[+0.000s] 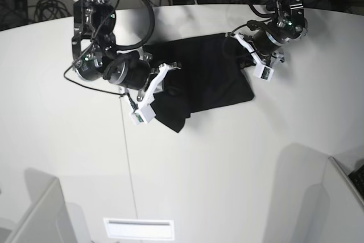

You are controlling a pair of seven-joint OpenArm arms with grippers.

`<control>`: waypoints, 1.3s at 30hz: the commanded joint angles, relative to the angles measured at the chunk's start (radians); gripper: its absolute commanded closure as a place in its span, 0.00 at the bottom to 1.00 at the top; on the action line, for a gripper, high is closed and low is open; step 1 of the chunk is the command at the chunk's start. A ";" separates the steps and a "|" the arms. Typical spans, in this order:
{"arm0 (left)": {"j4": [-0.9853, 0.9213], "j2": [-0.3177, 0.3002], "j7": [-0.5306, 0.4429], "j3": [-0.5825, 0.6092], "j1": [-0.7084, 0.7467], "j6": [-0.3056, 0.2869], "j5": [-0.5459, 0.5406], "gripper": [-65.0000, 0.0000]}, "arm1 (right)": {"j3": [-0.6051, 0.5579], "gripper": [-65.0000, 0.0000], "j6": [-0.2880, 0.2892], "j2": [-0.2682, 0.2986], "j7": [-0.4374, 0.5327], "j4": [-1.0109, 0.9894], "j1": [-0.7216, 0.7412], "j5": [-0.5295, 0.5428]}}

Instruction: Fold the T-shirt properly

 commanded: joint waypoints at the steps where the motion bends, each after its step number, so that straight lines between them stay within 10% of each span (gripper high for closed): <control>1: 0.012 -0.006 0.009 -0.002 0.012 -0.005 0.008 1.00 | -0.002 1.00 0.003 -0.004 0.017 0.016 0.010 0.017; 39: 0.051 -0.026 0.009 -0.003 0.057 -0.005 0.006 1.00 | -0.189 1.00 -0.086 -0.035 0.194 -0.123 0.012 0.012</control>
